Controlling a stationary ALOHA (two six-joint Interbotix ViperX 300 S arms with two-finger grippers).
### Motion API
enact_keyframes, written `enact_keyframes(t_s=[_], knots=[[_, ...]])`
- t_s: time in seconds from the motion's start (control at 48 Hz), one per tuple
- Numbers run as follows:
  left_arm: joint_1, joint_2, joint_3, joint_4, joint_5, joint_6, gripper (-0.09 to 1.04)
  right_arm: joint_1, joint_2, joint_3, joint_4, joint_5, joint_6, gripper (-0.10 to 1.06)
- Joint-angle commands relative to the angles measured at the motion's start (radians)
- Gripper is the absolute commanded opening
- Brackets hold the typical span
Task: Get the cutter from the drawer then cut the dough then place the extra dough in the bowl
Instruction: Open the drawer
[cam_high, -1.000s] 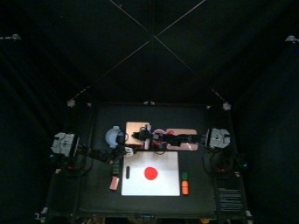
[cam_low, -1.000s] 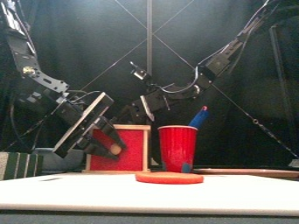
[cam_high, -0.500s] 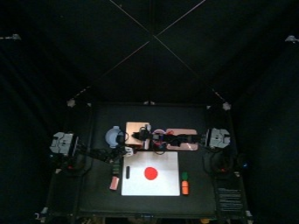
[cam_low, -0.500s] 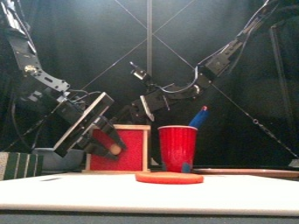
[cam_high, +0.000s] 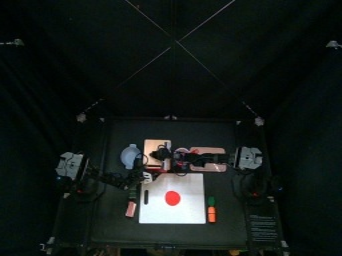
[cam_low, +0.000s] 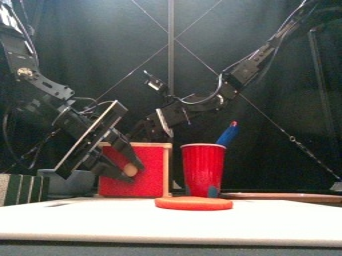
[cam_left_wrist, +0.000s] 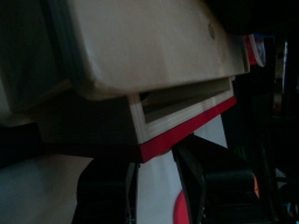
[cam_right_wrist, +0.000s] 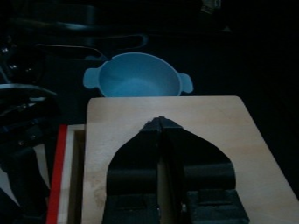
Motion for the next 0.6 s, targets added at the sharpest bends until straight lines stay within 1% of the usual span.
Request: enact_keyframes(t_s=[0.021,0.604], knots=[[-0.032,-0.009,-0.011,-0.005,0.021,0.000,0.56,-0.006,0.006,0.000,0.002,0.025,-0.002,-0.04],[-0.114,-0.009,-0.023,-0.038,0.083,0.000,0.56,-0.014,0.011,0.002,0.002,0.026,-0.002,-0.04]])
